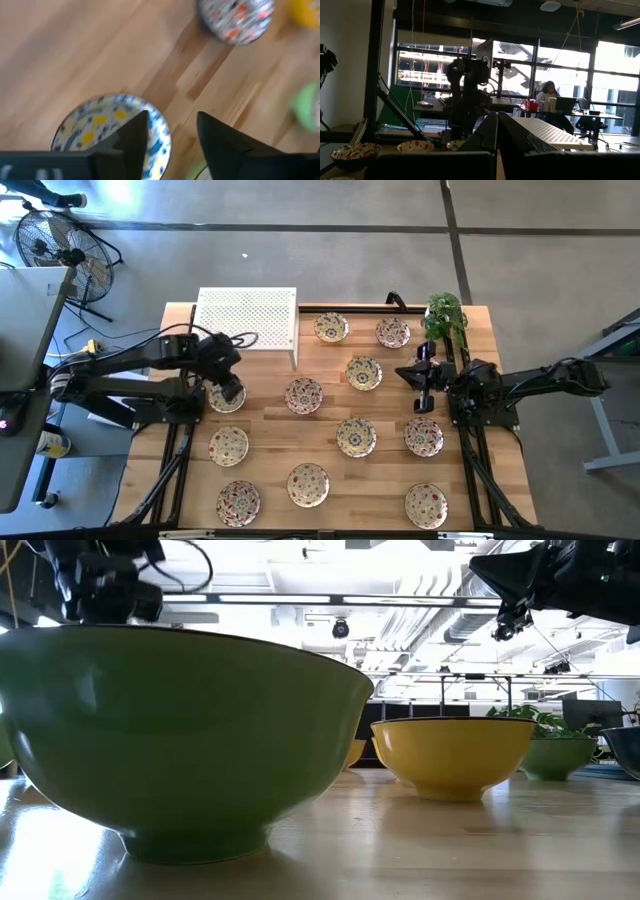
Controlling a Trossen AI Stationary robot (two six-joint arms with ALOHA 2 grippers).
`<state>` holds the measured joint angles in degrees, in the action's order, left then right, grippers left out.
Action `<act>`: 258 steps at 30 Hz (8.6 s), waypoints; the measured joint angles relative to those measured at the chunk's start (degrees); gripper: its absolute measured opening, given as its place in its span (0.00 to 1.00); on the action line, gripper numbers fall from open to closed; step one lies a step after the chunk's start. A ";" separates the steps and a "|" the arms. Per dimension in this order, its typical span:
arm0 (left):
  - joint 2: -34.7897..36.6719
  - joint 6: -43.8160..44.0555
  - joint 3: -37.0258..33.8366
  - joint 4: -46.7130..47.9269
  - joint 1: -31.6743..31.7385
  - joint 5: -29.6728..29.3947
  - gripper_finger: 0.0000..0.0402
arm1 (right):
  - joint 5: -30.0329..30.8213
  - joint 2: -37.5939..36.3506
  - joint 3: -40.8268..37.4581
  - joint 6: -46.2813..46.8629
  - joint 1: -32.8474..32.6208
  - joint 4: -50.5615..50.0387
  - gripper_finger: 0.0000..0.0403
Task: Pick & Place Mini bowls
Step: Put the yellow patterned bowl on the shelf, then put the blue patterned bowl on the shelf
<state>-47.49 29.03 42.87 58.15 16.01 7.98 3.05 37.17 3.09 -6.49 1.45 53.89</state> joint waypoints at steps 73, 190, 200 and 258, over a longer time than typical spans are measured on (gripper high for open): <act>-29.34 -12.14 41.39 10.20 -20.12 -30.92 0.02 | 0.64 0.00 0.00 -1.24 0.02 -0.44 0.00; -40.28 -33.13 49.15 23.70 32.63 -24.28 0.44 | 6.27 -0.01 -0.04 -5.61 0.02 -3.58 0.00; -38.40 -31.05 62.52 31.54 32.03 -23.64 0.45 | 11.13 -0.02 -0.04 -9.45 0.02 -4.79 0.00; -13.97 -32.01 -13.59 -88.21 2.73 1.51 0.00 | 17.91 20.89 42.86 50.23 10.58 -109.03 0.46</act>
<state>-61.45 -2.98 29.28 -30.06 18.74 9.50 20.96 58.06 45.95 43.73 12.03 -55.14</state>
